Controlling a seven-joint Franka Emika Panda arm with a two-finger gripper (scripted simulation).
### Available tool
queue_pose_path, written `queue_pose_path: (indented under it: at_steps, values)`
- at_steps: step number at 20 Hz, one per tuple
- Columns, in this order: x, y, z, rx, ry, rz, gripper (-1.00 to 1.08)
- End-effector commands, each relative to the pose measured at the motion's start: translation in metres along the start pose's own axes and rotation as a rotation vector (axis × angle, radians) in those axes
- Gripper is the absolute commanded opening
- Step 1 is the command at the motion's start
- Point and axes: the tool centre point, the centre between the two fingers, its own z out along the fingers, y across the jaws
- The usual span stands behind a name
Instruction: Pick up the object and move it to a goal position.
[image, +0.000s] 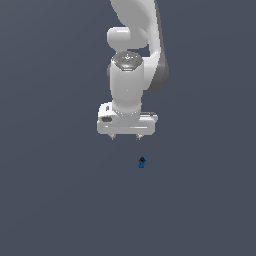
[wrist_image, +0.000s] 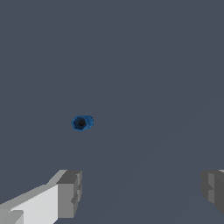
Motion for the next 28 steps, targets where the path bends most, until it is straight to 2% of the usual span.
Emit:
queue_pose_path:
  at_steps: [1,4,10,19,28]
  values:
    - [0.0,0.0,0.0,0.0,0.0,0.0,1.0]
    - [-0.001,-0.006,0.002,0.005,-0.003,-0.002,1.0]
    - [-0.006,-0.035,0.009,0.026,-0.015,-0.013,1.0]
    - [-0.004,-0.036,0.013,0.026,-0.017,0.013,1.0]
    - [0.008,-0.046,0.035,0.027,-0.033,0.133,1.0]
